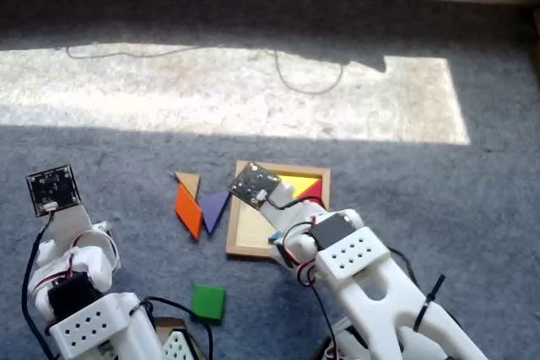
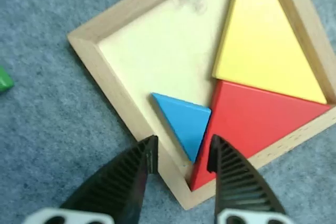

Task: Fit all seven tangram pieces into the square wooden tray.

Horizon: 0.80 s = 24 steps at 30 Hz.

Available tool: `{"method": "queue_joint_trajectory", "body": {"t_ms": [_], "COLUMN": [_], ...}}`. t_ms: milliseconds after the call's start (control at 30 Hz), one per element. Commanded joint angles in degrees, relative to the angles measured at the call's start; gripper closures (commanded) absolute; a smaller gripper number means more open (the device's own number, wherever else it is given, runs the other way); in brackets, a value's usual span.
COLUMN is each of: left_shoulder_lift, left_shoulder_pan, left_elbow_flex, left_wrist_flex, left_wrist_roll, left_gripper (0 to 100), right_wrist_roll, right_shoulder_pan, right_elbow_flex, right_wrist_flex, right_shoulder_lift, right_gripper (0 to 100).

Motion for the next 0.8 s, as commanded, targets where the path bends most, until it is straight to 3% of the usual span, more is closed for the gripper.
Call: {"method": "queue_joint_trajectory", "body": {"t_ms": [0, 333, 467, 567, 767], "left_shoulder_lift": [-0.48, -0.48, -0.48, -0.48, -0.48], "left_shoulder_pan": [-0.4, -0.4, -0.4, -0.4, -0.4], "left_elbow_flex": [-0.57, -0.57, -0.57, -0.57, -0.57], "left_wrist_flex": [-0.09, -0.09, -0.09, -0.09, -0.09], "left_wrist_roll": [-0.53, -0.53, -0.53, -0.53, -0.53], "left_gripper": [85, 85, 85, 85, 85], "right_wrist_roll": [0.09, 0.09, -10.37, -17.41, -20.31], "right_shoulder_pan": [-0.66, 4.7, 3.03, 1.36, -0.75], "right_elbow_flex": [-0.4, -1.45, -4.44, -5.05, 5.58], "right_wrist_flex": [-0.04, -0.13, -1.1, -7.69, -24.84], "right_shoulder_lift": [-1.45, -2.07, -2.07, -1.45, -0.92], "right_gripper": [82.4, 82.5, 89.7, 99.8, 99.3]}}
